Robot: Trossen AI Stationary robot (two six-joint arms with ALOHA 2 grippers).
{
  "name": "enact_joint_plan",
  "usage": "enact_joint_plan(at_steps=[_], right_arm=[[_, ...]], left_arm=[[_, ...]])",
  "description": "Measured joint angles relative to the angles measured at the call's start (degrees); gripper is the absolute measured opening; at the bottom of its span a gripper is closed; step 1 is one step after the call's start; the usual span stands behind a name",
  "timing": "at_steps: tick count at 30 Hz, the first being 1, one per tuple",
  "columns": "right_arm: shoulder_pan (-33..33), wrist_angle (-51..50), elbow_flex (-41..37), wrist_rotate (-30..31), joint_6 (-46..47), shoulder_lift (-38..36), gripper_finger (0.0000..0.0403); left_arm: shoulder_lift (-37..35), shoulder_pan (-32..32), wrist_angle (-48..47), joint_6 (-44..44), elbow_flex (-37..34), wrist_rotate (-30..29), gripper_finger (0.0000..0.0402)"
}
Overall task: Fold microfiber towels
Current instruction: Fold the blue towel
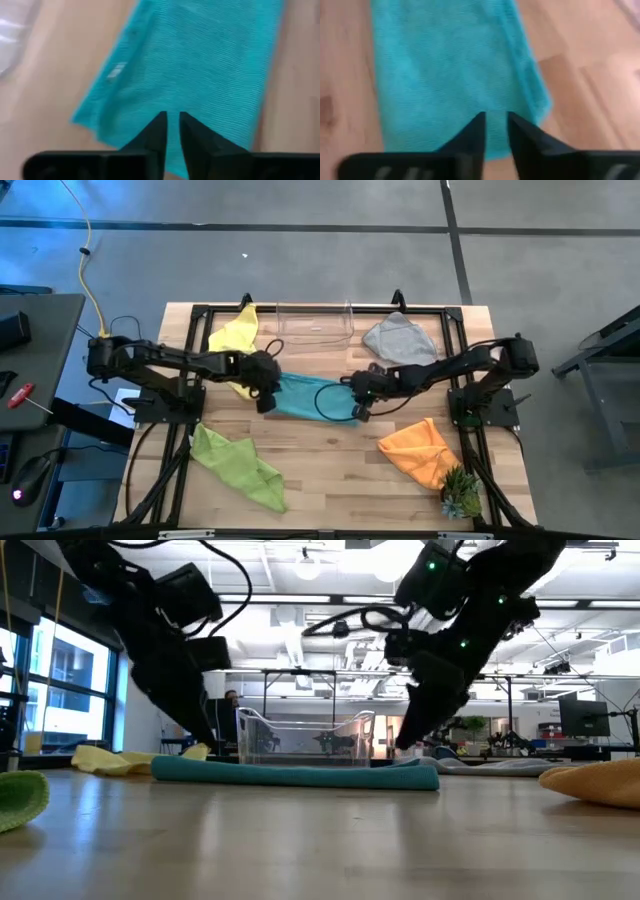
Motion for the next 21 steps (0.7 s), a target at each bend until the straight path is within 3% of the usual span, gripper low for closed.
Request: enact_joint_plan(at_steps=[3,7,11,21], right_arm=[[0.06,0.26,-0.02,-1.10,-0.31,1.99,0.0009],[-0.93,-0.39,-0.02,-3.55,0.11,3.89,0.0027],[-2.25,-2.11,-0.02,-3.75,-0.25,4.70,0.0019],[-7.38,-8.57,-0.09,0.14,-5.40,2.10,0.0006]], left_arm=[[0.34,-1.75,2.48,-0.10,-1.62,0.74,0.0005],[1.18,-4.39,4.41,-0.42,-3.41,1.09,0.0008],[2.98,-7.54,5.00,-1.32,-3.79,1.53,0.0001],[8.51,-15.37,14.12,-6.61,-3.79,1.11,0.0000]])
